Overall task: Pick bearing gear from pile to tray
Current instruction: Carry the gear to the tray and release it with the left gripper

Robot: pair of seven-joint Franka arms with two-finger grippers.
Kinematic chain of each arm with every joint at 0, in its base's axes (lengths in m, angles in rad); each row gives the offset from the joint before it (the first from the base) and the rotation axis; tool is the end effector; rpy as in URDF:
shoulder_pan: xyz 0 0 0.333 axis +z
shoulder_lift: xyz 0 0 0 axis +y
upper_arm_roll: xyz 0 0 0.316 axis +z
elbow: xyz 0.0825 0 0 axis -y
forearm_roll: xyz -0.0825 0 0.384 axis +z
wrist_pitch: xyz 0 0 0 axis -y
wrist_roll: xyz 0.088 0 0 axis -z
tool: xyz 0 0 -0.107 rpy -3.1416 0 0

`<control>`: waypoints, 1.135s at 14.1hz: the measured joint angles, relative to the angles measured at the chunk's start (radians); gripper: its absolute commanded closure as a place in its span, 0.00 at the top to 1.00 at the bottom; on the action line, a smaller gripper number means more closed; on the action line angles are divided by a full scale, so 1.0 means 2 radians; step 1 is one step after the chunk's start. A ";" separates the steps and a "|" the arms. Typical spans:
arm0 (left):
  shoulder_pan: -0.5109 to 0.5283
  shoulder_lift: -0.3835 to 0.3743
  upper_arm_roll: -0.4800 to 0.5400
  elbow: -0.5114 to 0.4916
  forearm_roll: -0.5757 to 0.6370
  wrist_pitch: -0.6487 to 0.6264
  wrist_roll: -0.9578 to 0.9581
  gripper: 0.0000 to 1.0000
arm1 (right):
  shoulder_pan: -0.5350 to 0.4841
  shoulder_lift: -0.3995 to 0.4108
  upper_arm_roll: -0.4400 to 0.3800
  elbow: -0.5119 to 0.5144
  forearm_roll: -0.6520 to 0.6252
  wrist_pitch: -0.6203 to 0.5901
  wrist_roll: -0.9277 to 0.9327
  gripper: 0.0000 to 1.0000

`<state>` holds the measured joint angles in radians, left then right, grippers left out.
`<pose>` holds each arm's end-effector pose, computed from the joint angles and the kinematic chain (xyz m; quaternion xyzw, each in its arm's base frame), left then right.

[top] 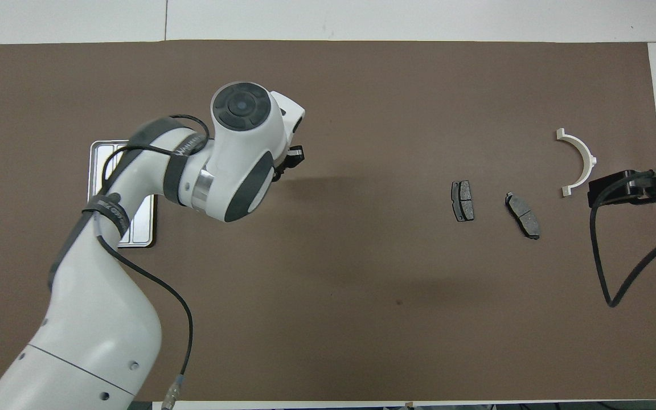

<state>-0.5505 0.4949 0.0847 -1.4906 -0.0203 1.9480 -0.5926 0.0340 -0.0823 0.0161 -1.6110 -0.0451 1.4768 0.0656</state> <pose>0.6129 -0.3197 0.3834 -0.9978 -0.0626 0.0100 0.0183 0.5183 0.0212 0.6420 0.9994 -0.0093 -0.0246 0.0246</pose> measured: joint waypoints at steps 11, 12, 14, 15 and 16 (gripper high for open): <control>0.245 -0.091 -0.003 -0.155 -0.001 0.095 0.364 0.00 | 0.000 -0.001 0.000 0.006 0.029 0.002 0.033 1.00; 0.245 -0.091 -0.005 -0.175 -0.001 0.115 0.364 0.00 | 0.000 -0.001 0.000 0.006 0.029 0.002 0.033 1.00; 0.245 -0.091 -0.004 -0.195 -0.001 0.135 0.364 0.00 | 0.000 -0.001 0.000 0.006 0.029 0.002 0.033 1.00; 0.245 -0.091 -0.004 -0.198 -0.001 0.138 0.364 0.00 | 0.000 -0.001 0.000 0.006 0.029 0.002 0.033 1.00; 0.245 -0.091 -0.004 -0.201 -0.001 0.141 0.364 0.00 | 0.000 -0.001 0.000 0.006 0.029 0.002 0.033 1.00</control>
<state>-0.0599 0.3123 0.0770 -1.8926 -0.0226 2.2296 0.1358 0.0345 -0.0835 0.0163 -1.5983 0.0124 1.4813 0.1321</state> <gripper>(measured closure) 0.652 0.000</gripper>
